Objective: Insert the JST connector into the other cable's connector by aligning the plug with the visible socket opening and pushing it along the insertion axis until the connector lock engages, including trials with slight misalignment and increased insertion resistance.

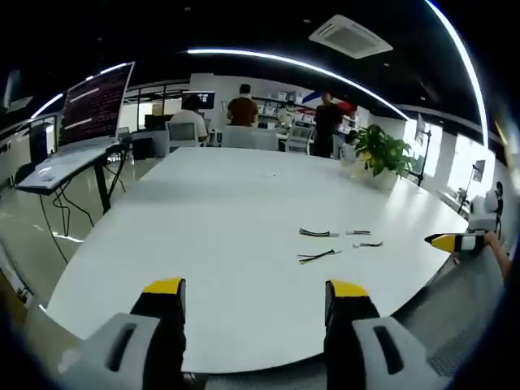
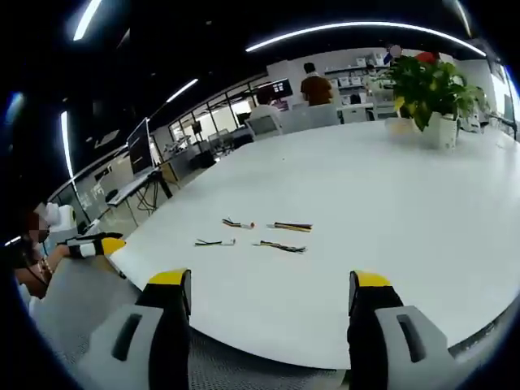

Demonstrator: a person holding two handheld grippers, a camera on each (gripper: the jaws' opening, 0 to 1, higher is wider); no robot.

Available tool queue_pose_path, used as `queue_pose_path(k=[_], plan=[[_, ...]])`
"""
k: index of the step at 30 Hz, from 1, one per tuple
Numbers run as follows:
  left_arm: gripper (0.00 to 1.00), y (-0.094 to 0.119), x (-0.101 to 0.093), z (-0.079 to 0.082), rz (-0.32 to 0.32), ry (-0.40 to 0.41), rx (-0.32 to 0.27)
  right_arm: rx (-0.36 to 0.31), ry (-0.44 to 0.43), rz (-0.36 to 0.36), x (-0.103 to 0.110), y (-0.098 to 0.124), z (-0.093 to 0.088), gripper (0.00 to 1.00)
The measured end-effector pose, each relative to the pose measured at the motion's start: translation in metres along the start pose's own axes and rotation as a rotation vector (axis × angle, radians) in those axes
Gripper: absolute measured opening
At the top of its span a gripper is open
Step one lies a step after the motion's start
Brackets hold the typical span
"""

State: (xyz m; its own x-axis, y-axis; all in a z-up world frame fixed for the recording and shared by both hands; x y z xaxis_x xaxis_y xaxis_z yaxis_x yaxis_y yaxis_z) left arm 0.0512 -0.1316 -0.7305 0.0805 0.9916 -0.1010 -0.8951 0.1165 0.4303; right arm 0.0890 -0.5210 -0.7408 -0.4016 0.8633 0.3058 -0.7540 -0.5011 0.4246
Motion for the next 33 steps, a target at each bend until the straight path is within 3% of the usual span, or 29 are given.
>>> queue_pose_path(k=[33], plan=[[0.65, 0.0010, -0.0010, -0.0002, 0.000, 0.000, -0.005, 0.000, 0.002, 0.003, 0.0008, 0.0007, -0.0003, 0.78]])
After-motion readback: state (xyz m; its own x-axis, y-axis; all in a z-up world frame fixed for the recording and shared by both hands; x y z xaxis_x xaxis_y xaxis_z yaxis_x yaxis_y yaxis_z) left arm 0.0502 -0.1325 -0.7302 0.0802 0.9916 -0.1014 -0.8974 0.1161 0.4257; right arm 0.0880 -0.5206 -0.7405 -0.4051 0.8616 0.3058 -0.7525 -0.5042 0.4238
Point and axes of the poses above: the point that each gripper's makers call its tool centre point, and the gripper's own axes: y roughly backward along the fingers, x roughly to its left, z roughly out of its top, the point moved 8 cm from there along y, roughly backward along the fingers
